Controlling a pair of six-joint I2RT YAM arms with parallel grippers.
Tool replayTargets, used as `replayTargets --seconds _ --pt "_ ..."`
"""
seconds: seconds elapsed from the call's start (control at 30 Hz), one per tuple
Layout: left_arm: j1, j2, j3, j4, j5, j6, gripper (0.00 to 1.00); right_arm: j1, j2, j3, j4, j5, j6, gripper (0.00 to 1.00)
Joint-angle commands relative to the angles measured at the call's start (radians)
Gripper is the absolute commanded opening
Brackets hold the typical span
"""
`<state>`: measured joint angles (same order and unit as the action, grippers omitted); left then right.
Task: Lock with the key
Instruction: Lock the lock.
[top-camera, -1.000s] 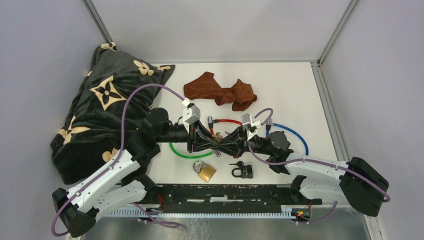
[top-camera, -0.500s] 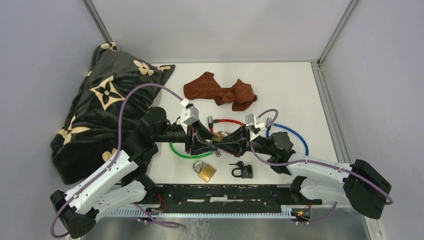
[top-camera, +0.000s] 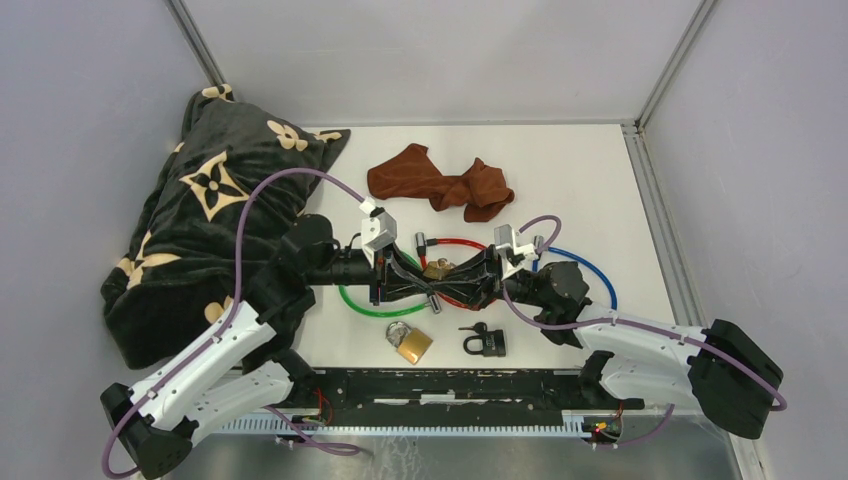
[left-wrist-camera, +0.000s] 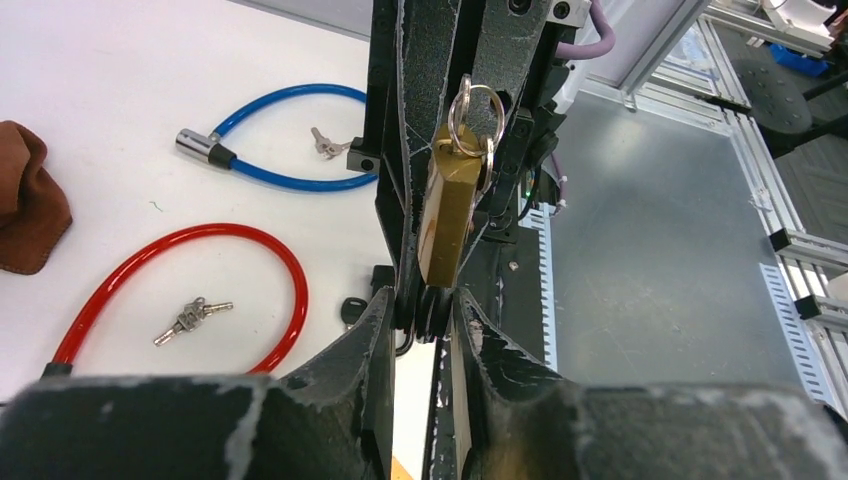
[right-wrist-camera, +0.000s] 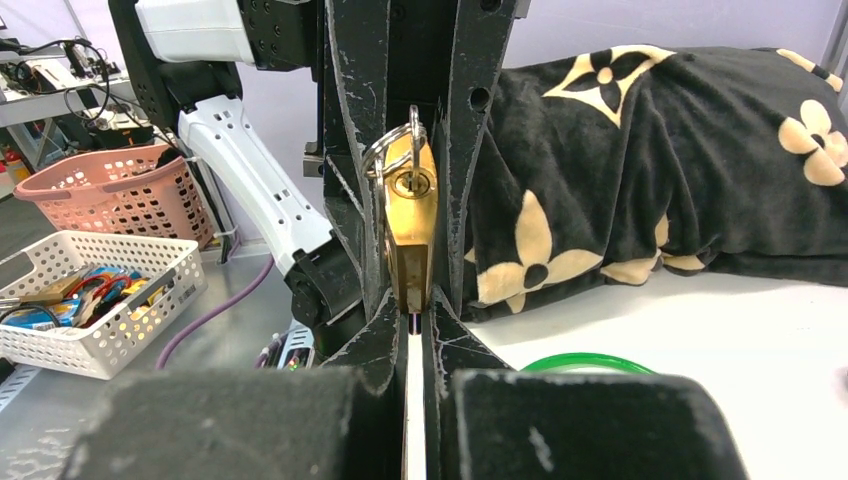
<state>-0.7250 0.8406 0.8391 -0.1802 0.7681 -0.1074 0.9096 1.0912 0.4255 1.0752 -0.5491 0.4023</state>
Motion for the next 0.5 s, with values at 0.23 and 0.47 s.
replayTargets --seconds 0.23,0.47 --pt "0.021 -0.052 0.001 0.084 -0.009 -0.057 0.43 0.0 -0.023 0.047 0.024 -0.014 -0.021 0.0" --pt "0.023 -0.052 -0.026 0.061 -0.013 -0.043 0.3 -0.001 -0.022 0.061 0.022 -0.014 -0.022 0.0"
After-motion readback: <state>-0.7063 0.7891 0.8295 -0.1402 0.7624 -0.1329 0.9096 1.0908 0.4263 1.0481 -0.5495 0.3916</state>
